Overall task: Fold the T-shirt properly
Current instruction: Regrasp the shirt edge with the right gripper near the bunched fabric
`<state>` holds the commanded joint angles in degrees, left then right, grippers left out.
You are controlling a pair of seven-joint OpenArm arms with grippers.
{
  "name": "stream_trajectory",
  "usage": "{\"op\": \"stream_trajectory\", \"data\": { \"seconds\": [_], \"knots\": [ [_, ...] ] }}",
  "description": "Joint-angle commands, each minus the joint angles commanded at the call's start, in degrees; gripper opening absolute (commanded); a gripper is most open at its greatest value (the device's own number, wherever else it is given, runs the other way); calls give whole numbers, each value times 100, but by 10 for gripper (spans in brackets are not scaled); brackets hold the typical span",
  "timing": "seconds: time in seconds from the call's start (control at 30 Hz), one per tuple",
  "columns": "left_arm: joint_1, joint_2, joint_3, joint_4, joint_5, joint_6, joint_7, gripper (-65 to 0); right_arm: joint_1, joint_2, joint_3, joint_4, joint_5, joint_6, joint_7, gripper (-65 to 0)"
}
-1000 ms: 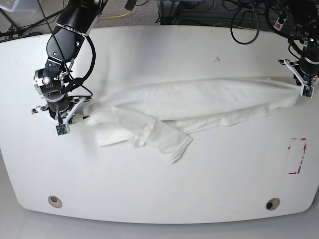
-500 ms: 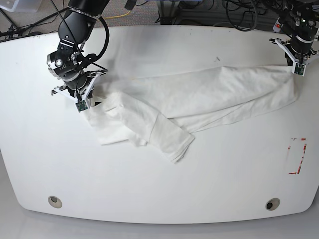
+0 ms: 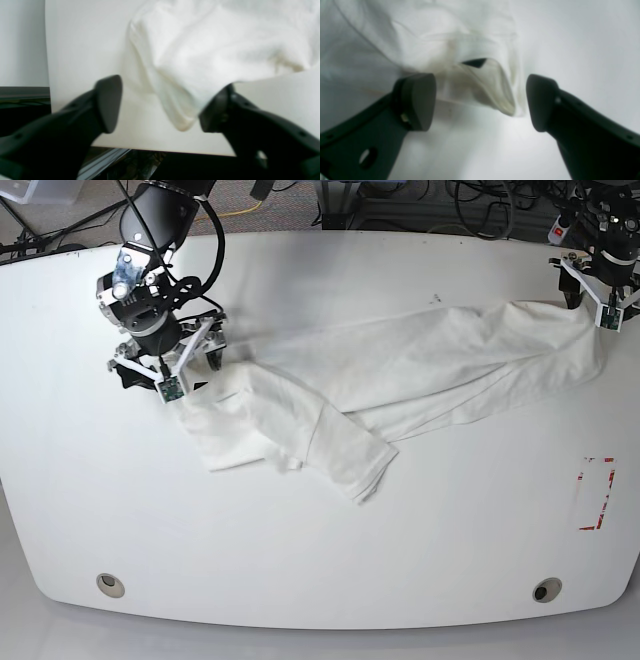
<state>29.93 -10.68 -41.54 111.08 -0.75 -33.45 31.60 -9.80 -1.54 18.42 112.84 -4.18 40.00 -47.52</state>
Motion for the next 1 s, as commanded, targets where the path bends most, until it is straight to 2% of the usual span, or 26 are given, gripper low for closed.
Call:
{"op": "stream_trajectory", "data": {
  "seconds": [0.23, 0.33, 0.4, 0.53, 0.67, 0.83, 1.0],
  "knots": [
    [-53, -149, 9, 0, -18, 0, -18, -222, 44, 0, -993, -105, -26, 0, 9, -206],
    [-211, -158, -35, -9, -9, 0, -9, -222, 123, 0, -1292, -281, -413, 0, 62, -220],
    [-229, -167, -132, -53, -9, 0, -9, -222, 141, 0, -1538, -519, -765, 0, 255, -220],
    [-255, -255, -149, -185, -9, 0, -18, -222, 132, -35, -1697, -967, -1415, 0, 1029, -220],
    [-255, -316, -149, -378, -18, 0, -35, -222, 132, -44, -1670, -1354, -1670, -286, 1521, -220],
    [-352, -316, -149, -545, -18, 0, -35, -222, 132, -9, -1662, -1547, -1688, -831, 1943, -220],
    [-413, -316, -141, -554, -18, 0, -35, -222, 246, 62, -1653, -1547, -1697, -1121, 2004, -220]
  ]
}}
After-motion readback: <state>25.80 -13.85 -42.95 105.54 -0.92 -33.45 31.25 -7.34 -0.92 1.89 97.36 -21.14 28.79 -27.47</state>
